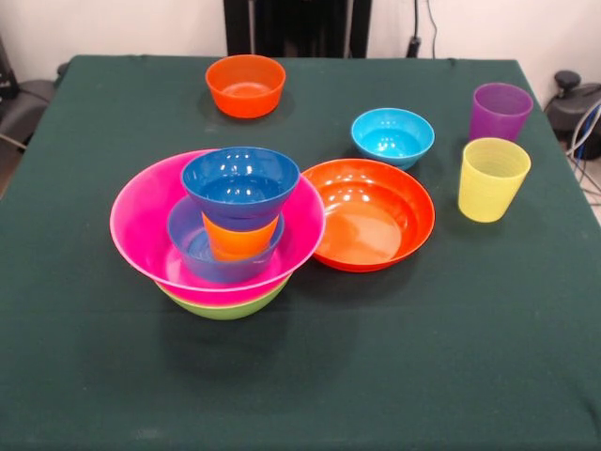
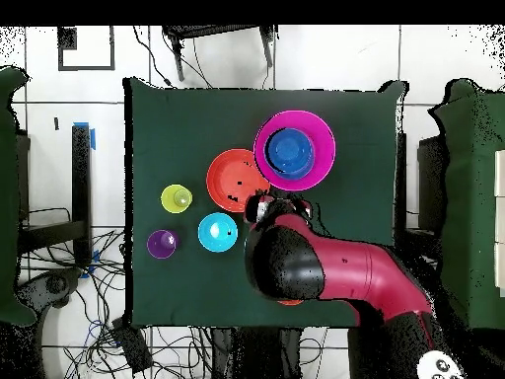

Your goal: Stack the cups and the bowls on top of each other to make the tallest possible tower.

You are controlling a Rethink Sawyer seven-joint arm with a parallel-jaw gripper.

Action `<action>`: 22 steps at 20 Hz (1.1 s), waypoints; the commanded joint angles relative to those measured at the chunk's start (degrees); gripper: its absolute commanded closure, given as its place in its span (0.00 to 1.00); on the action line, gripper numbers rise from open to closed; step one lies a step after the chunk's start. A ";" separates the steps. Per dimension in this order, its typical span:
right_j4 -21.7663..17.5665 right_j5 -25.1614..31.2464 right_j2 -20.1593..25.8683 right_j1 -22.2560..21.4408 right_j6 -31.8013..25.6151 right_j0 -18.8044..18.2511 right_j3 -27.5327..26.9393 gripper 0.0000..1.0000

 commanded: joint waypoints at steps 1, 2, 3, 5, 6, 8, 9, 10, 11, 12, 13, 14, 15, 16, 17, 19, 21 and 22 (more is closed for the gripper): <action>-1.30 0.38 -3.85 6.70 7.02 1.65 0.60 0.00; -1.34 0.69 -4.31 6.57 7.11 2.04 0.44 0.00; -1.04 1.19 -4.44 6.24 7.22 2.19 0.47 0.00; -0.95 2.13 -5.11 5.95 7.30 2.90 -0.05 0.00; -0.99 2.09 -5.40 6.08 7.37 3.23 -0.28 0.00; -1.10 1.34 -5.82 6.61 7.48 3.60 -0.39 0.00; -1.27 0.24 -5.78 7.03 7.34 3.42 -0.09 0.00; -1.38 -0.53 -6.03 7.12 7.44 3.44 0.33 0.00; -1.75 -1.09 -6.72 7.29 7.66 3.92 0.49 0.00; -2.01 -1.95 -7.44 7.61 8.12 4.54 0.60 0.00; -2.28 -2.52 -8.25 7.55 8.54 5.27 0.84 0.00; -2.55 -3.10 -9.06 7.49 8.97 6.00 1.08 0.00; -2.46 -3.84 -9.43 7.05 9.28 6.44 1.73 0.00; -2.17 -3.72 -9.71 6.56 9.52 6.98 2.33 0.00; -1.66 -3.64 -9.86 6.06 9.90 7.52 3.07 0.00; -0.63 -3.85 -10.71 5.70 11.20 9.26 4.38 0.00; -0.40 -5.26 -12.96 6.19 12.91 12.10 4.69 0.00; -0.52 -6.19 -14.42 6.84 13.69 13.68 4.40 0.00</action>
